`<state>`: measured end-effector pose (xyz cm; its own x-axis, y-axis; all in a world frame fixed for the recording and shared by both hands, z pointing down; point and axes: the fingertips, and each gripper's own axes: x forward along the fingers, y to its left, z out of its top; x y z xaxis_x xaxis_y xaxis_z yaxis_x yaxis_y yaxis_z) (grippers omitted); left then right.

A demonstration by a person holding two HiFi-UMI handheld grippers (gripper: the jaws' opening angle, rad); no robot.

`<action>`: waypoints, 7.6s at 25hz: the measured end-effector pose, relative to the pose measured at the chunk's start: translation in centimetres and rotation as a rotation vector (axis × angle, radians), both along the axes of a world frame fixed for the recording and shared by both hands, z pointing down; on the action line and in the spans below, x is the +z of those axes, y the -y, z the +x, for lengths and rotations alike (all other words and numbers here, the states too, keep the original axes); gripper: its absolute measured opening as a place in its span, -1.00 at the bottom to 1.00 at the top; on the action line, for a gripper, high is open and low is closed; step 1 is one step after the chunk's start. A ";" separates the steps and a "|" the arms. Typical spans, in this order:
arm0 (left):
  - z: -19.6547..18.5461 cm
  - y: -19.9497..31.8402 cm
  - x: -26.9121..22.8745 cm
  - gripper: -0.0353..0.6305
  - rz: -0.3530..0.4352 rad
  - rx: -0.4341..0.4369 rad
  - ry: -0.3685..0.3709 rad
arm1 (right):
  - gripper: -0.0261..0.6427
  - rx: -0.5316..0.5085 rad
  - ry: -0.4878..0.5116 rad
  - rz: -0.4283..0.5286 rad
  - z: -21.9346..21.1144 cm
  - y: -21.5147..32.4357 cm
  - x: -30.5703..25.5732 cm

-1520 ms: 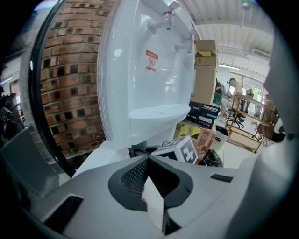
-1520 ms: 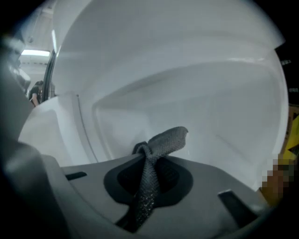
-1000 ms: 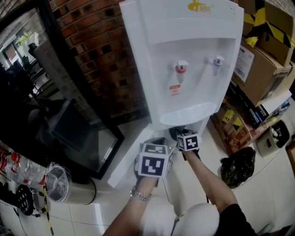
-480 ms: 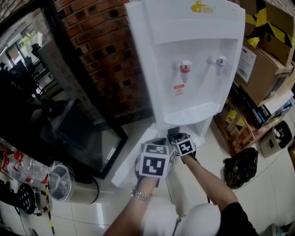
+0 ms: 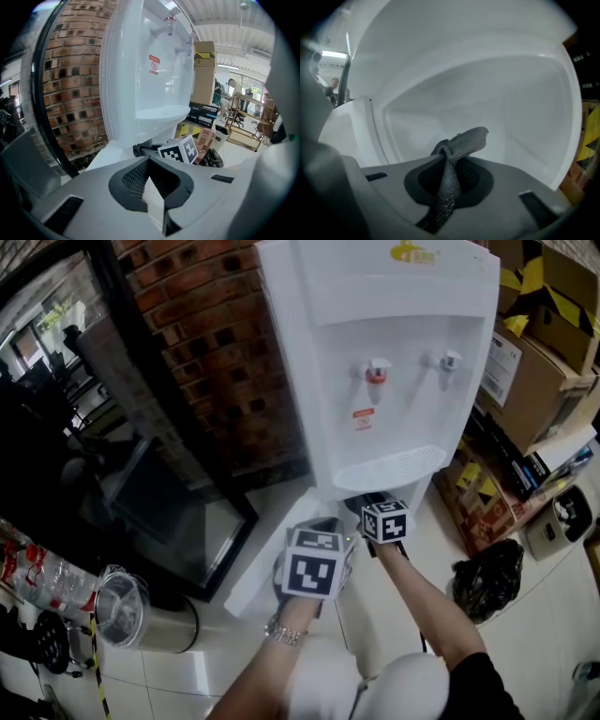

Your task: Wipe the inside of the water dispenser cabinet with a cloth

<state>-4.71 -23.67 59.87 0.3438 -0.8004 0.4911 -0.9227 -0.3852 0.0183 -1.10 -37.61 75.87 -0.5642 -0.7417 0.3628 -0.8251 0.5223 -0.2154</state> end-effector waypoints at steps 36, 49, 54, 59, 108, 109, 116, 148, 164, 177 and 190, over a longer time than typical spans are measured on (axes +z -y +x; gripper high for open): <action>0.8 -0.1 0.3 -0.89 0.002 0.028 -0.006 | -0.83 0.246 -0.302 0.100 11.6 2.4 -2.4; 1.0 -0.2 0.5 -0.89 -0.011 0.040 0.004 | -0.83 0.171 -0.376 -0.176 12.8 -0.5 8.9; 1.1 -0.3 0.6 -0.89 -0.018 0.046 0.007 | -0.83 0.164 -0.303 -0.179 11.5 -0.2 6.7; 1.1 -0.4 0.5 -0.89 -0.014 0.049 0.009 | -0.83 0.172 -0.223 -0.032 9.9 1.5 0.0; 1.9 -1.2 1.4 -0.89 -0.064 0.098 0.017 | -0.83 0.048 -0.221 -0.037 5.7 1.8 4.6; 1.9 -1.2 1.5 -0.89 -0.064 0.098 0.019 | -0.83 0.027 -0.216 -0.001 4.7 2.1 4.0; 1.6 -1.0 1.6 -0.89 -0.064 0.099 0.036 | -0.83 -0.113 -0.140 0.144 -0.8 2.3 1.2; 1.6 -0.6 1.5 -0.89 -0.052 0.109 0.022 | -0.83 0.230 -0.251 0.113 7.1 5.1 2.5; 1.8 -0.8 1.2 -0.89 -0.044 0.112 0.033 | -0.83 -0.073 -0.208 0.201 -0.4 2.5 2.5; 2.1 -1.1 0.9 -0.89 -0.040 0.121 0.038 | -0.83 0.250 -0.295 0.050 9.0 4.5 4.6; 1.9 -1.1 1.0 -0.89 -0.044 0.124 0.032 | -0.83 -0.109 -0.157 0.092 -1.8 1.2 3.1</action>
